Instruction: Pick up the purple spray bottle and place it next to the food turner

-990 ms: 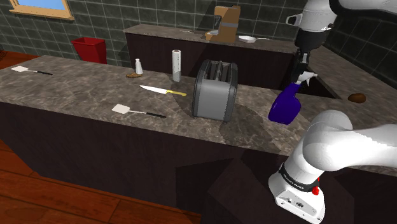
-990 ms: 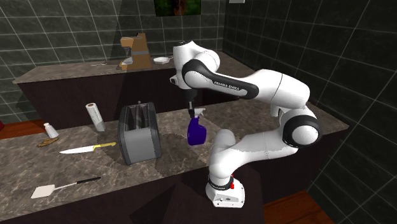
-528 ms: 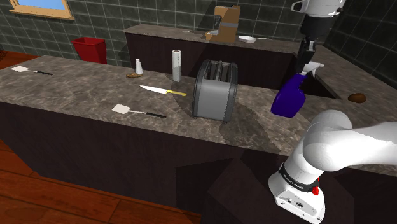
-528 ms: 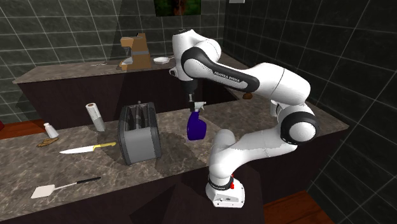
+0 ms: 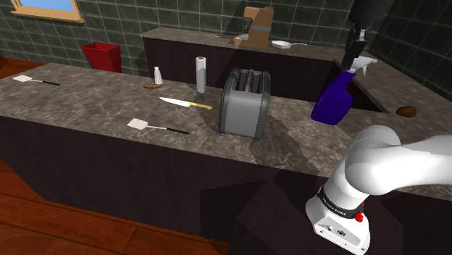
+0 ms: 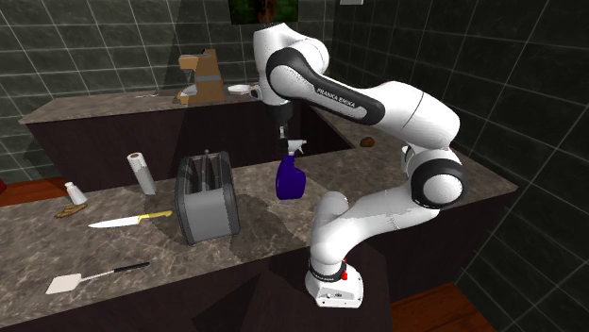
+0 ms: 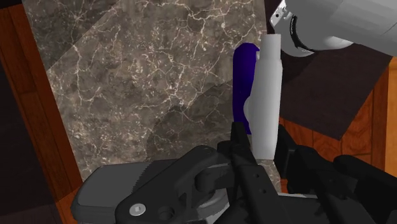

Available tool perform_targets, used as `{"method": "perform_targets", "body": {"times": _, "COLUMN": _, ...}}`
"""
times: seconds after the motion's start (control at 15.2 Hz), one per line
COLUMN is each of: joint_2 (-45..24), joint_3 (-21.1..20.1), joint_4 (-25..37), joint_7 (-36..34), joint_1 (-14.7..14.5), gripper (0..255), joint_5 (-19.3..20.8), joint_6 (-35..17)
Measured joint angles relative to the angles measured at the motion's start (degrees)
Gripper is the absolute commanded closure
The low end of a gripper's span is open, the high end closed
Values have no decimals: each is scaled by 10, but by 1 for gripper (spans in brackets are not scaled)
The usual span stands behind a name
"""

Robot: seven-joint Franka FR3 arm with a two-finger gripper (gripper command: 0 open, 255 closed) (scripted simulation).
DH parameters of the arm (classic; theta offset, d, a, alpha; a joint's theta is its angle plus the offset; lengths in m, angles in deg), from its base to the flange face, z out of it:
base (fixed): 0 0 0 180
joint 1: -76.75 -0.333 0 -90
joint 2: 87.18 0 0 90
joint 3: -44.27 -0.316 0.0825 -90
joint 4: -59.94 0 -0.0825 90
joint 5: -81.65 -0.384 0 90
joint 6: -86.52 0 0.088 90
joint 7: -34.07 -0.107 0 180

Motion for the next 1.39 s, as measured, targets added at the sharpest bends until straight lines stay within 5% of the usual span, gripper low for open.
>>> {"method": "perform_targets", "body": {"times": 1.39, "joint_2": -125, "joint_3": -10, "joint_4": 256, "joint_7": 33, "joint_1": -4, "gripper": 255, "joint_5": -4, "joint_6": 128}}
